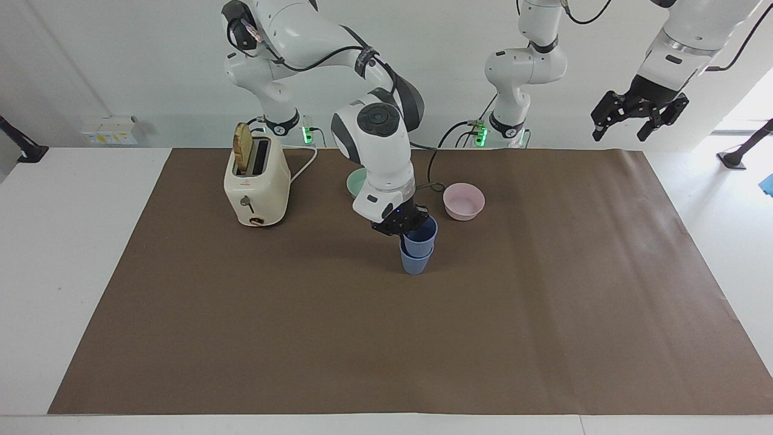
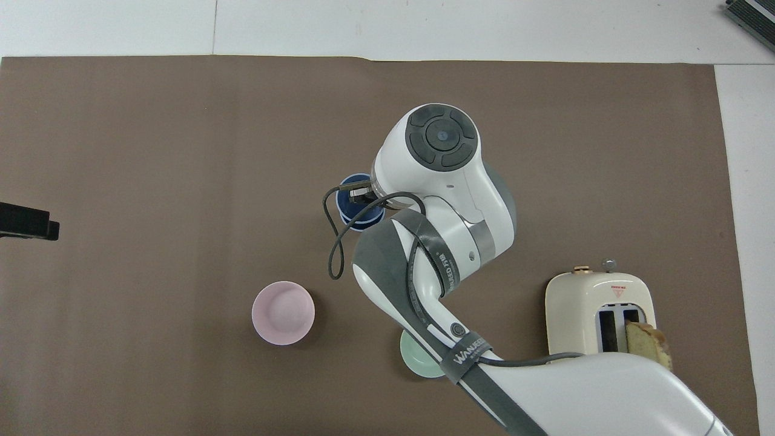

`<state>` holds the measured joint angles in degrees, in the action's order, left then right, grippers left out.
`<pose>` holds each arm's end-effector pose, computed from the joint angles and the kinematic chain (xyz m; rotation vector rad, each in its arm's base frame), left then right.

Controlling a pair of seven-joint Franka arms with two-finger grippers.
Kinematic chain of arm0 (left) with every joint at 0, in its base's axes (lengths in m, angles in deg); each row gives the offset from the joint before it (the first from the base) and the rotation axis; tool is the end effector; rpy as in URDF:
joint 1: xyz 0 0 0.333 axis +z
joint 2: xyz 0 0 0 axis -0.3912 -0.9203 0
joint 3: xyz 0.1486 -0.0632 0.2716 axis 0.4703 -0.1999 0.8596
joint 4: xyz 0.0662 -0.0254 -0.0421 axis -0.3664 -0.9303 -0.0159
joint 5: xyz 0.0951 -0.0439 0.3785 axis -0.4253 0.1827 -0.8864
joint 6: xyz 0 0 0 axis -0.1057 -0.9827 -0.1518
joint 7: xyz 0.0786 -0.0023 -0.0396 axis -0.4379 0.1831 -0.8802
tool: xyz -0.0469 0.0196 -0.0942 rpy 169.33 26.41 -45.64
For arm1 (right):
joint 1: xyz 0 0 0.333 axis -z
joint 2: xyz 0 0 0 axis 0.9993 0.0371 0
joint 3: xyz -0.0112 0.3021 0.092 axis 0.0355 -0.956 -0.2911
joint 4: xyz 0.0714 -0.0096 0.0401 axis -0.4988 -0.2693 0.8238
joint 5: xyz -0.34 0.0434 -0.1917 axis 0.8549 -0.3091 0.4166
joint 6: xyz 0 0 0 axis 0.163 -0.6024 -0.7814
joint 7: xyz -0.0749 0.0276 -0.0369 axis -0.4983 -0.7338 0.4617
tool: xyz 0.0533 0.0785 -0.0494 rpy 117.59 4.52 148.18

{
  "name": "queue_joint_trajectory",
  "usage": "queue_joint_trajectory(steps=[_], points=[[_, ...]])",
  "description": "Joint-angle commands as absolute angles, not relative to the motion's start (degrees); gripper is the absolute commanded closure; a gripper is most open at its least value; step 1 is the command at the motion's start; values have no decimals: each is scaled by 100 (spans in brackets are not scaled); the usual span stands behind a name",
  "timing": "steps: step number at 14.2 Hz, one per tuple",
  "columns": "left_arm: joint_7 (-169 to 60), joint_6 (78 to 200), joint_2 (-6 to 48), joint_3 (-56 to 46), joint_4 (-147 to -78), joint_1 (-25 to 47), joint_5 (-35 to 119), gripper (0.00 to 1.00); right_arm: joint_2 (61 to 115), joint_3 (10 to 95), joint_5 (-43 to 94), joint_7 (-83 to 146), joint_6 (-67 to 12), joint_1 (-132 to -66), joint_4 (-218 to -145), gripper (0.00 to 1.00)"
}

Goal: Stack blue cups with both arms
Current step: 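Lower the blue cup into the other cup and open the right gripper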

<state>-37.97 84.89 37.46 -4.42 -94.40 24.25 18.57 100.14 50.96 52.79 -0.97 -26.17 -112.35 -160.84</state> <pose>0.5062 -0.0170 0.6675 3.1219 -0.0726 -0.0120 0.5994 0.3709 0.4312 -2.9832 -0.1712 -0.0640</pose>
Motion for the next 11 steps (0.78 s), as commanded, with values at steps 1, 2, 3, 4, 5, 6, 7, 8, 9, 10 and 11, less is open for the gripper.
queue_joint_trajectory(steps=[1,2,3,4,5,6,7,8,9,10,11], points=[[-3778,8518,3802,-469,-9527,2505,1911,0,10058,5082,5399,-199,-2728,-11231,-16152,100],[-3778,8518,3802,-469,-9527,2497,1911,0,10059,5082,5399,-190,-2728,-11231,-16152,100],[-3769,8518,3802,-469,-9527,2497,1911,0,10059,5082,5399,-190,-2728,-11231,-16152,100],[-3778,8518,3802,-469,-9527,2497,1911,0,10059,5082,5426,-182,-2728,-11222,-16160,100],[-3778,8518,3802,-469,-9527,2497,1911,0,10076,5082,5435,-190,-2728,-11222,-16178,100],[-3778,8518,3802,-469,-9527,2497,1911,0,10094,5074,5435,-182,-2728,-11213,-16178,100],[-3778,8518,3802,-469,-9527,2505,1911,0,10085,5082,5435,-182,-2720,-11213,-16178,100],[-3778,8518,3802,-469,-9527,2497,1911,0,10085,5082,5435,-182,-2720,-11205,-16178,100],[-3778,8518,3802,-469,-9527,2497,1911,0,10094,5082,5435,-190,-2728,-11205,-16178,100],[-3778,8518,3802,-469,-9527,2497,1911,0,10094,5082,5417,-190,-2728,-11205,-16178,96],[-3778,8518,3802,-469,-9527,2497,1911,0,10094,5074,5434,-182,-2755,-11205,-16178,91]])
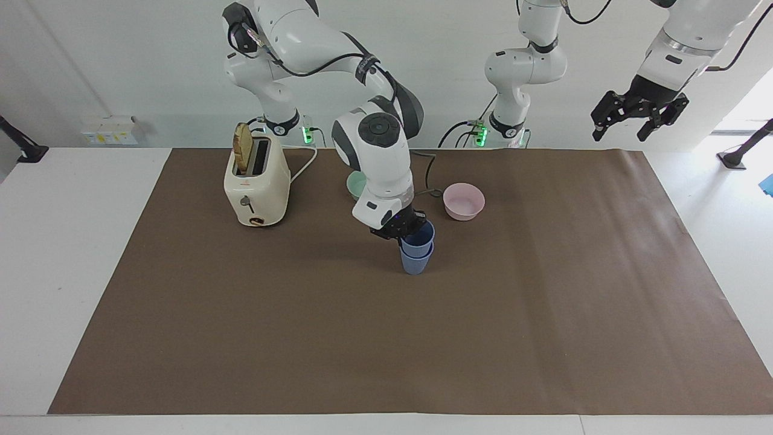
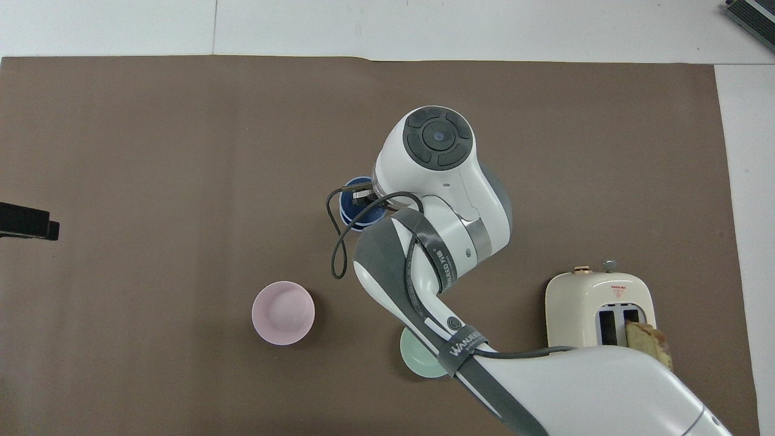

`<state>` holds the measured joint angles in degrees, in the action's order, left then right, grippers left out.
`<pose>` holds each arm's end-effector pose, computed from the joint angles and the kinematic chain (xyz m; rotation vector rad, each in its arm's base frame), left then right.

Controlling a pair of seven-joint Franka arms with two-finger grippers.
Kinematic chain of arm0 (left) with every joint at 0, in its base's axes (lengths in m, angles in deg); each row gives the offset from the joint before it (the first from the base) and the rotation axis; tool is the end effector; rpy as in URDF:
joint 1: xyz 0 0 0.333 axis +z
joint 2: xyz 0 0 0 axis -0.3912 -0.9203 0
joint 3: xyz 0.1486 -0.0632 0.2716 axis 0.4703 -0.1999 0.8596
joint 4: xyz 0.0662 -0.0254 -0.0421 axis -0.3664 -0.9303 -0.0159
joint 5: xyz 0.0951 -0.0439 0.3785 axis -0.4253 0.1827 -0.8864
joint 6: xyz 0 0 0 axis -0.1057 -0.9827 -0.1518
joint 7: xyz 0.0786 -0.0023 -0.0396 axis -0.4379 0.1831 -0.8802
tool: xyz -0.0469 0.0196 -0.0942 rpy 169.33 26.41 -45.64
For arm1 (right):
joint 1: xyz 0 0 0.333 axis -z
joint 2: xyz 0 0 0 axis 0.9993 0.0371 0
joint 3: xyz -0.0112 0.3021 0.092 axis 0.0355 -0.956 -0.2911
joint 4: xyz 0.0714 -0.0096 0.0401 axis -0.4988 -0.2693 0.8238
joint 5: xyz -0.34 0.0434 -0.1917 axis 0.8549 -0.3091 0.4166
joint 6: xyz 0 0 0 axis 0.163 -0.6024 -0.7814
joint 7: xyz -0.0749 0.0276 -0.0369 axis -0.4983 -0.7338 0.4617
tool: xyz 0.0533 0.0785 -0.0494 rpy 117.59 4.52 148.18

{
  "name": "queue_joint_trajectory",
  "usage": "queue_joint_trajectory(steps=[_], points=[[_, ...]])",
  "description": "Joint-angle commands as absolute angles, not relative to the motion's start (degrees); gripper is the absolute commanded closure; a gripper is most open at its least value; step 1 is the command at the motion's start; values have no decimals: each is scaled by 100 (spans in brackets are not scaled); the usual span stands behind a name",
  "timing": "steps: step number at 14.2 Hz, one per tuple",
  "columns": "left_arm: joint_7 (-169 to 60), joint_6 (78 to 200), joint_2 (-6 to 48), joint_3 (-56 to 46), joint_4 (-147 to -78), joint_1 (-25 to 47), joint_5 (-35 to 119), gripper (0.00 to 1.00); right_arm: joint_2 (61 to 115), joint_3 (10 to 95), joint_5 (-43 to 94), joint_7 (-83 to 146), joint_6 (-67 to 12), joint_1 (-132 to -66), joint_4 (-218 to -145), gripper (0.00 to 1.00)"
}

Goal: Stack blue cups with both arms

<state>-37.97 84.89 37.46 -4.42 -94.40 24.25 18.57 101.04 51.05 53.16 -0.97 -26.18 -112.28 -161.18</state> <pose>0.5062 -0.0170 0.6675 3.1219 -0.0726 -0.0120 0.6010 0.3694 0.4172 -2.9980 -0.1706 -0.0397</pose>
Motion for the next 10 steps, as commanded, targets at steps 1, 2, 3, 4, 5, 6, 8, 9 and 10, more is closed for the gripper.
queue_joint_trajectory(steps=[1,2,3,4,5,6,8,9,10], points=[[-3778,8518,3802,-469,-9527,2497,1911,0,10094,5074,5426,-182,-2781,-11205,-16178,85],[-3778,8518,3802,-469,-9527,2497,1911,0,10094,5074,5426,-182,-2772,-11205,-16178,77],[-3778,8518,3802,-469,-9527,2497,1911,0,10094,5082,5426,-182,-2781,-11205,-16178,63],[-3778,8518,3802,-469,-9527,2497,1911,0,10094,5082,5426,-190,-2781,-11205,-16178,50],[-3778,8518,3802,-469,-9527,2497,1911,0,10094,5082,5435,-190,-2790,-11213,-16169,8],[-3778,8518,3802,-469,-9527,2497,1911,0,10094,5082,5435,-190,-2799,-11213,-16169,0],[-3778,8518,3802,-469,-9527,2497,1911,0,10102,5082,5417,-190,-2755,-11222,-16152,0],[-3778,8518,3802,-469,-9527,2497,1911,0,10085,5082,5417,-182,-2694,-11179,-16126,0],[-3778,8518,3802,-469,-9527,2497,1911,0,10059,5082,5417,-182,-2667,-11126,-16108,0]])
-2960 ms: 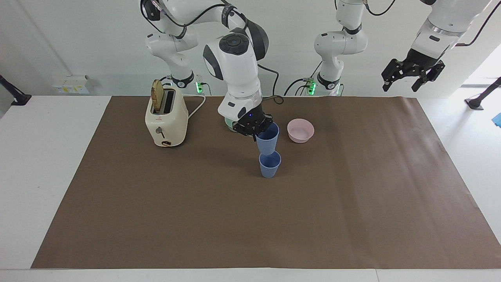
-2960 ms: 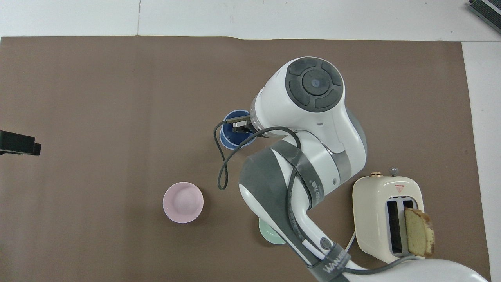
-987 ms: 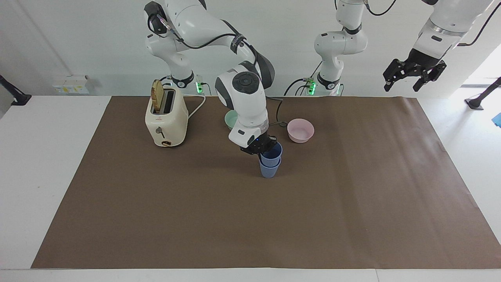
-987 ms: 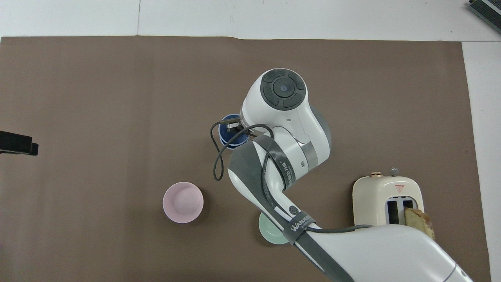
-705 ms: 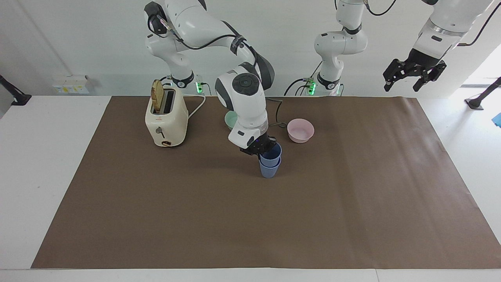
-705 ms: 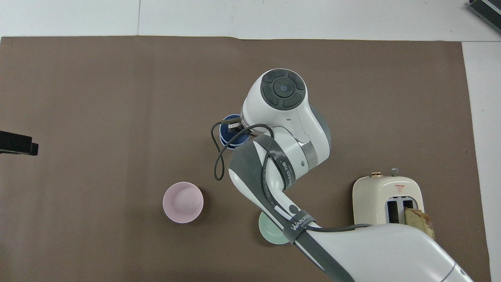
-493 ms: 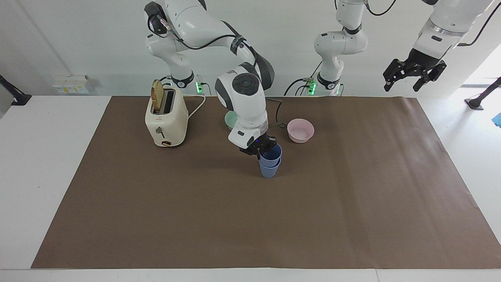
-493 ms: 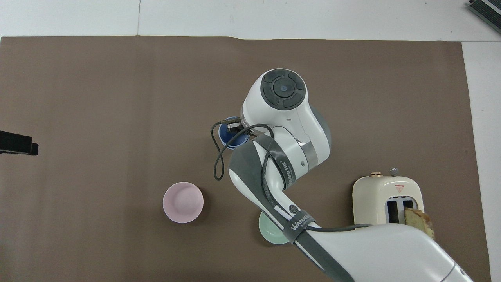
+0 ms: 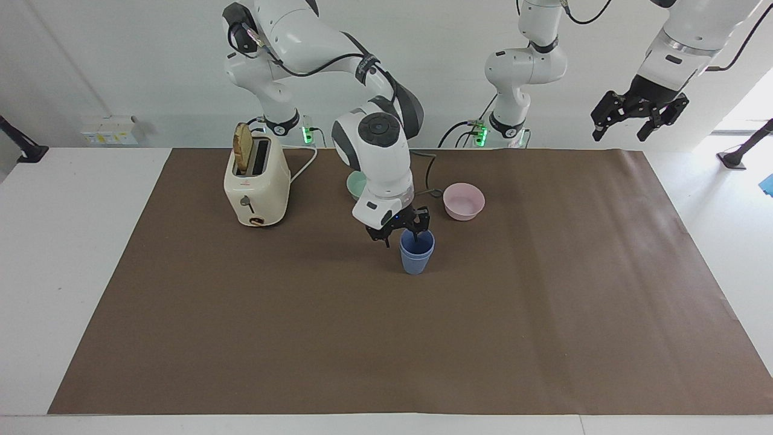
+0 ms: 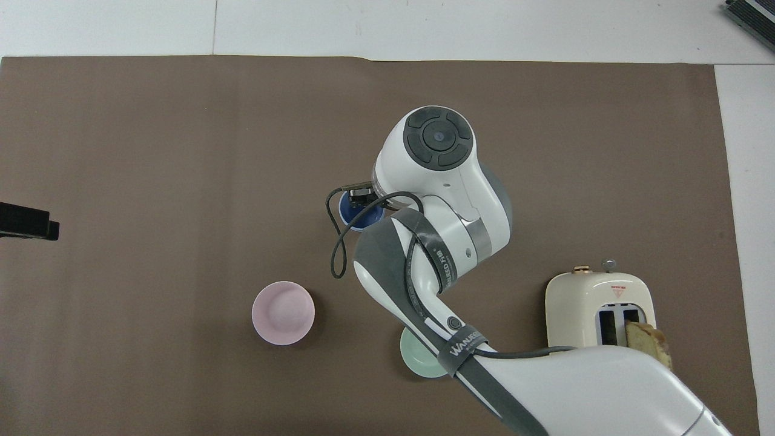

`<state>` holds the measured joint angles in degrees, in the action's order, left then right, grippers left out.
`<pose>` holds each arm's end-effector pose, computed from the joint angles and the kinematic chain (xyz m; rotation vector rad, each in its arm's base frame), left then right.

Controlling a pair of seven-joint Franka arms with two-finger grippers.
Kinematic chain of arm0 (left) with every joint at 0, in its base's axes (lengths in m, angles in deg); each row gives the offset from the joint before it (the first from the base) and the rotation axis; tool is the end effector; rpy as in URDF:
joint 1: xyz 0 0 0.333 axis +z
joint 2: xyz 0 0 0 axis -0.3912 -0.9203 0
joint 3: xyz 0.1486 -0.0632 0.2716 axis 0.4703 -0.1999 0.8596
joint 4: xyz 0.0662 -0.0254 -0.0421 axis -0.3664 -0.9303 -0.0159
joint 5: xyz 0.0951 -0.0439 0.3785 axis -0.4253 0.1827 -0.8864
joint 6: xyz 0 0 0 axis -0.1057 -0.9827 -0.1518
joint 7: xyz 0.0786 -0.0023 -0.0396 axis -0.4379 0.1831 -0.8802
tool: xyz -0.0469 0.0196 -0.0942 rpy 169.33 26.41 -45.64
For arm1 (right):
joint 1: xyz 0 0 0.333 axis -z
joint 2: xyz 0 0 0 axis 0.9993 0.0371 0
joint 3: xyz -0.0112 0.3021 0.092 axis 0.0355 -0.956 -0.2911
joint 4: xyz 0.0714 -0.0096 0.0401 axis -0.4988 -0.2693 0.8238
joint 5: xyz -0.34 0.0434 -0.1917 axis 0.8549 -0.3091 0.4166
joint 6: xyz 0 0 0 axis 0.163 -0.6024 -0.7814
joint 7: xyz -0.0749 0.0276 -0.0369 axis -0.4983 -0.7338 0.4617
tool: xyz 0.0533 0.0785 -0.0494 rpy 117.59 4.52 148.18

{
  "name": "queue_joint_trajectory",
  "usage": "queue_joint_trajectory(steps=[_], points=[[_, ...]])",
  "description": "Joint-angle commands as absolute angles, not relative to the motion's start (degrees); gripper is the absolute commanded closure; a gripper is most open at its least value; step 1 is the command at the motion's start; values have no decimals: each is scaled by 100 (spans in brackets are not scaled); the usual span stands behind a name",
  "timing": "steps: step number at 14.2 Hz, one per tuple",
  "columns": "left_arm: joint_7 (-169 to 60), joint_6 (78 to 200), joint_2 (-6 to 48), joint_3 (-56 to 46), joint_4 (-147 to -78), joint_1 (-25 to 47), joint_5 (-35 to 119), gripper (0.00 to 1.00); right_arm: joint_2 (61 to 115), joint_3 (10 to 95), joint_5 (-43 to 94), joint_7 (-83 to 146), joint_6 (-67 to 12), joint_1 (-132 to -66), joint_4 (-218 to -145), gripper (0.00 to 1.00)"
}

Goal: Stack blue cups with both arms

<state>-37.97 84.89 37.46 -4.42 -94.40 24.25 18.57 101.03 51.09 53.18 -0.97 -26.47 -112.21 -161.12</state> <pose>0.5062 -0.0170 0.6675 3.1219 -0.0726 -0.0120 0.6022 0.3685 0.4183 -2.9958 -0.1675 -0.0487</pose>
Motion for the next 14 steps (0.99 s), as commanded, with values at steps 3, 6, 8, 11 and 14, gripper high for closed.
queue_joint_trajectory(steps=[3,6,8,11,14], points=[[-3778,8518,3802,-469,-9527,2497,1911,0,9849,5144,5435,-147,-2326,-10994,-16073,0],[-3778,8518,3802,-469,-9527,2497,1911,0,9419,5144,5435,-15,-1965,-10521,-16073,0],[-3778,8518,3802,-469,-9527,2497,1911,0,9207,5153,5443,143,-1771,-10300,-16073,0],[-3778,8518,3802,-469,-9527,2497,1911,0,8970,5153,5574,248,-1691,-9949,-16073,0],[-3778,8518,3802,-469,-9527,2497,1911,0,8697,5153,5926,827,-1455,-9528,-16081,0]])
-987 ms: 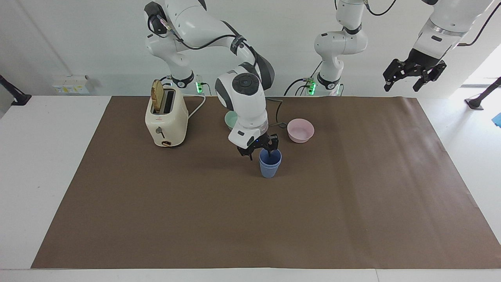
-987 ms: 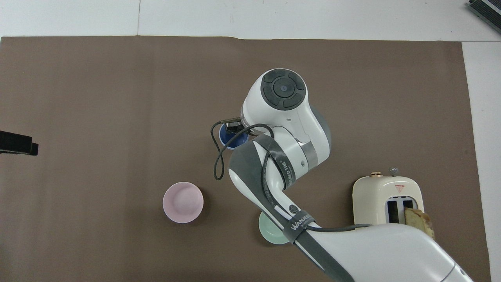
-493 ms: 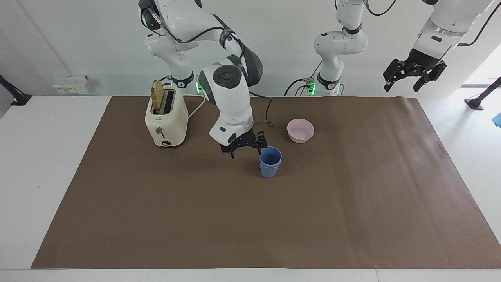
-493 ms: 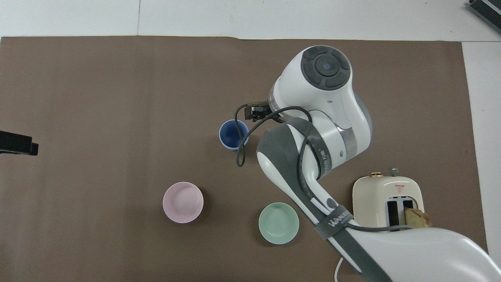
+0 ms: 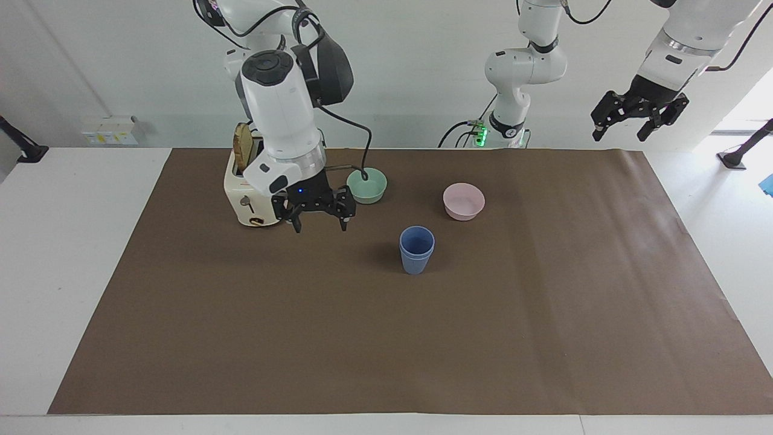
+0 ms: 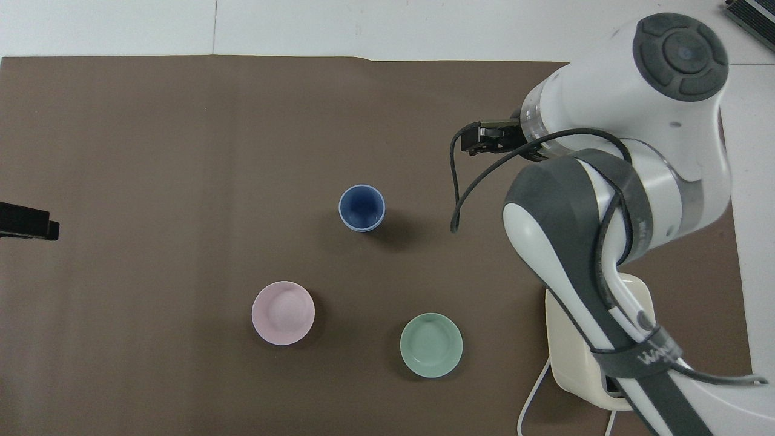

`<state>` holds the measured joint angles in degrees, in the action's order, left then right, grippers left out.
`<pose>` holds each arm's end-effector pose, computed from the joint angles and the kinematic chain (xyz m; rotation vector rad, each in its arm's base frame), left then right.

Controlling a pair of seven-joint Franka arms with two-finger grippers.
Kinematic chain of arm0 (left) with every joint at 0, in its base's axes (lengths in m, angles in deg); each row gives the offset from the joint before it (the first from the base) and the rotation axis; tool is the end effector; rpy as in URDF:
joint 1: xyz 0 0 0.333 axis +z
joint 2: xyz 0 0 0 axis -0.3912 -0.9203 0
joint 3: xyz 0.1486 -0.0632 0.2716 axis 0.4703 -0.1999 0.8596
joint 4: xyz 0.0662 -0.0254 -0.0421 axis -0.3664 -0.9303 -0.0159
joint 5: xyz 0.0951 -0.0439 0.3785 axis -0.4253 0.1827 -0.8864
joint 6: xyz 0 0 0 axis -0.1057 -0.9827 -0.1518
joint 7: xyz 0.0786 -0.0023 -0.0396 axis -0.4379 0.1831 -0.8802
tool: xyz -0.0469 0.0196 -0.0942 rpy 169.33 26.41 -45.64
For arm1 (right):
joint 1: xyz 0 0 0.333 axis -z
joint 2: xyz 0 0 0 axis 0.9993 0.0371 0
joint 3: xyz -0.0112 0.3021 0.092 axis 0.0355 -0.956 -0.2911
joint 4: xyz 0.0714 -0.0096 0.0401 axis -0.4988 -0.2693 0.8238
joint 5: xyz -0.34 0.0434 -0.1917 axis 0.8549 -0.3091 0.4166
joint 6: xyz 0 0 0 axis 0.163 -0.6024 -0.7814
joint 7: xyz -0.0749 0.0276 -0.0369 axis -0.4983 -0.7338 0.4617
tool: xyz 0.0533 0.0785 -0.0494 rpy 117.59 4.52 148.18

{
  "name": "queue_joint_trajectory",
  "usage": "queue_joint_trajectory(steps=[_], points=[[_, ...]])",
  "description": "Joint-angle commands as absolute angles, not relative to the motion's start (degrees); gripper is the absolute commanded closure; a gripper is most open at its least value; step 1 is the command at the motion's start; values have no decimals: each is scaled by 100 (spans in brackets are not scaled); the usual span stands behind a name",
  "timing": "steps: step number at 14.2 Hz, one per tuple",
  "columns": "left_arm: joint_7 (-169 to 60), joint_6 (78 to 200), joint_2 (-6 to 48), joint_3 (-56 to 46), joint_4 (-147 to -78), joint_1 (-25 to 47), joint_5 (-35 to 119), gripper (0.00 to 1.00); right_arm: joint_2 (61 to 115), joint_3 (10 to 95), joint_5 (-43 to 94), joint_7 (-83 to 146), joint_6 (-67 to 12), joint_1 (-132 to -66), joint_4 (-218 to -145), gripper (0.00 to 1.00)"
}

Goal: Stack blue cups with both arms

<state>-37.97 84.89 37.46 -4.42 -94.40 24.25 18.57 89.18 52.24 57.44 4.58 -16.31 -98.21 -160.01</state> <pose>0.5062 -0.0170 0.6675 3.1219 -0.0726 -0.0120 0.6333 0.1864 0.5501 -3.0856 0.0297 -0.2058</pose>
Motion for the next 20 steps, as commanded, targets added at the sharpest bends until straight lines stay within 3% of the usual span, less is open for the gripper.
queue_joint_trajectory(steps=[1,8,20], points=[[-3778,8518,3802,-469,-9527,2497,1911,0,8557,5144,5944,1082,-1350,-9343,-16090,0],[-3778,8518,3802,-469,-9527,2505,1911,0,7941,5232,6129,1663,-717,-9060,-16081,0],[-3778,8518,3802,-469,-9527,2505,1911,0,7343,5830,6006,2007,-31,-9060,-16081,0]])
